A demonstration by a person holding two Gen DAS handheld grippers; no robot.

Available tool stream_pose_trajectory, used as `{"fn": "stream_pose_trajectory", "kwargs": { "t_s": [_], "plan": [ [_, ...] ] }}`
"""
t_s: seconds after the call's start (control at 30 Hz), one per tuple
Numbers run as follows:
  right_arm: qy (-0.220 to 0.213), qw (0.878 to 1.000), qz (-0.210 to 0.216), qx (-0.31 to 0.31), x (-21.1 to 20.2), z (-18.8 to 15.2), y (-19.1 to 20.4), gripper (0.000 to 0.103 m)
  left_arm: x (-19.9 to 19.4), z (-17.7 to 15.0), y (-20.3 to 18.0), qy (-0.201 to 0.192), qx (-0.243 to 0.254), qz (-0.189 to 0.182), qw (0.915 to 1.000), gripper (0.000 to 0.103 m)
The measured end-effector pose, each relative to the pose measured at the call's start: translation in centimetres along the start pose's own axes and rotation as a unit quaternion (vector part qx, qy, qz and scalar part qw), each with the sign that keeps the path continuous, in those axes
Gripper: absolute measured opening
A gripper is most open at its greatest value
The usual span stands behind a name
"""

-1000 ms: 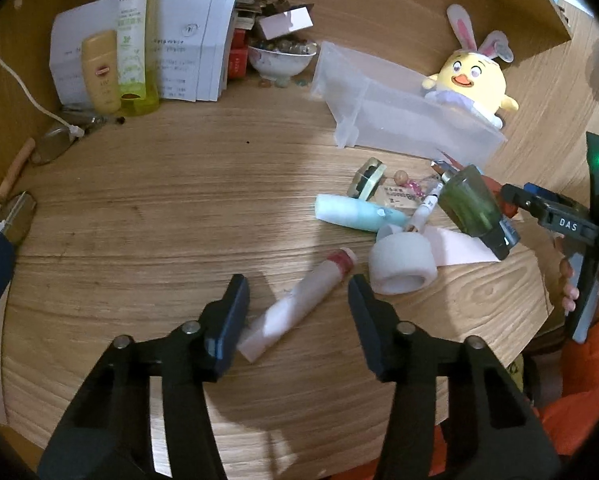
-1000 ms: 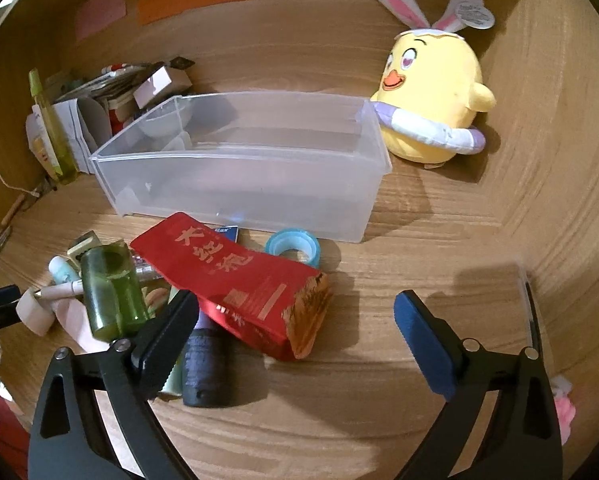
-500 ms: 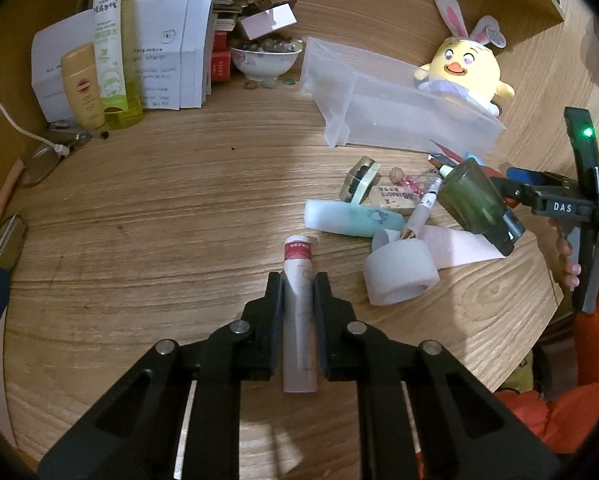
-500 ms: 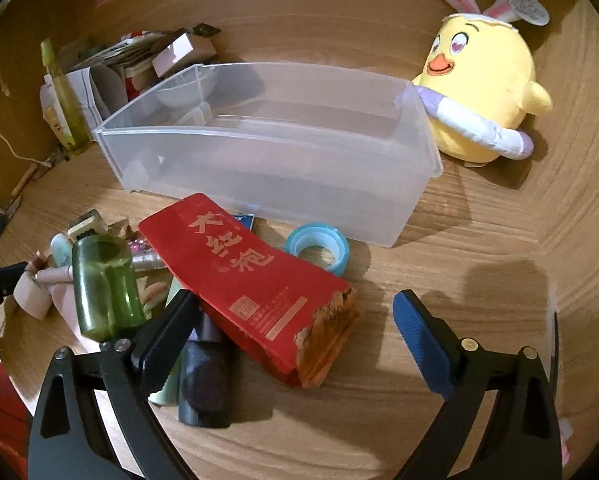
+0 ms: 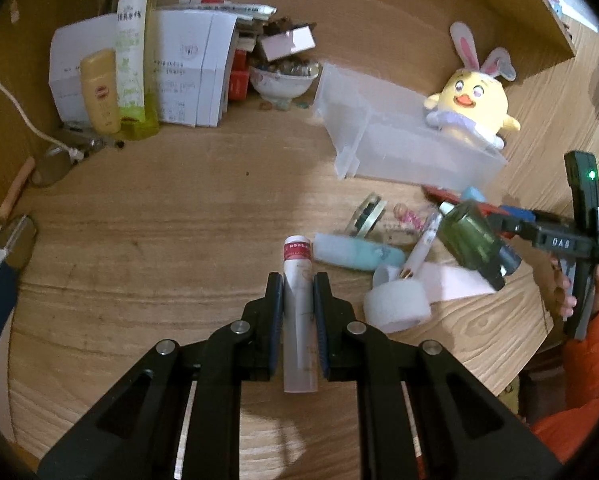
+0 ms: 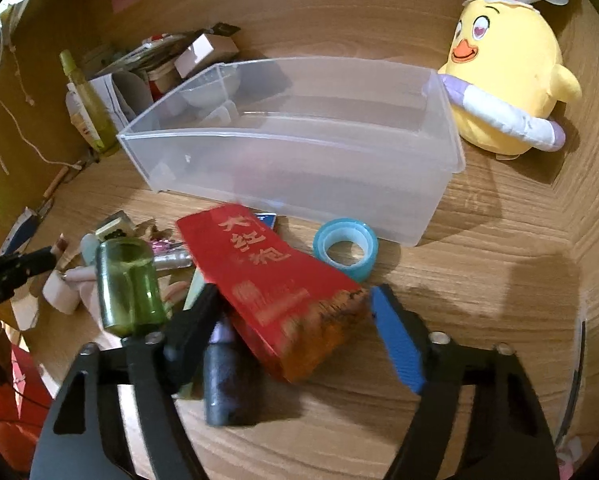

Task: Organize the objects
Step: 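Close the left gripper on the pink-capped white tube and lift it, then carry the tube into the clear box with left gripper while right places red tea box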

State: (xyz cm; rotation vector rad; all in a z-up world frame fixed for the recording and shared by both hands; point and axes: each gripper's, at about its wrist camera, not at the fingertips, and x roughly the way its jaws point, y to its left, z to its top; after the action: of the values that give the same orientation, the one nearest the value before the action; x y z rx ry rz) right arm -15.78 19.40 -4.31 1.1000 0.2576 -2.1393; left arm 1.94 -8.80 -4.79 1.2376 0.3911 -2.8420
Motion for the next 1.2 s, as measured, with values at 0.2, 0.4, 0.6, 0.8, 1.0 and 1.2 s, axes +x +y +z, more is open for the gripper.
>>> {"fn": "stream_pose_trajectory", "kwargs": {
  "t_s": [0.2, 0.4, 0.6, 0.8, 1.0, 1.2],
  "plan": [
    [-0.004, 1.0, 0.0, -0.008, -2.0, -1.0, 0.7, 0.058, -0.7, 1.4, -0.9, -0.017, 0.008, -0.009, 0.9998, 0.014],
    [0.0, 1.0, 0.02, -0.024, -3.7, -2.6, 2.2, 0.058, -0.6, 2.6, -2.4, -0.025, 0.024, -0.025, 0.9991, 0.014],
    [0.009, 0.999, -0.002, -0.052, -2.5, -2.5, 3.2, 0.068, -0.2, 3.6, -4.4, -0.031, 0.042, -0.048, 0.9975, 0.014],
    [-0.001, 0.999, -0.004, -0.046, -1.9, -1.2, 2.3, 0.068, 0.1, 5.2, -6.2, -0.04, 0.06, -0.058, 0.9957, 0.014],
    [-0.01, 0.998, -0.004, -0.063, -2.1, -1.1, 2.9, 0.059, 0.8, 6.8, -7.8, -0.044, 0.075, -0.067, 0.9939, 0.014],
    [-0.045, 0.998, -0.001, -0.054, -4.1, -1.2, 2.9, 0.058, 1.4, 8.4, -9.0, -0.049, 0.08, -0.07, 0.9931, 0.014]
  ]
}}
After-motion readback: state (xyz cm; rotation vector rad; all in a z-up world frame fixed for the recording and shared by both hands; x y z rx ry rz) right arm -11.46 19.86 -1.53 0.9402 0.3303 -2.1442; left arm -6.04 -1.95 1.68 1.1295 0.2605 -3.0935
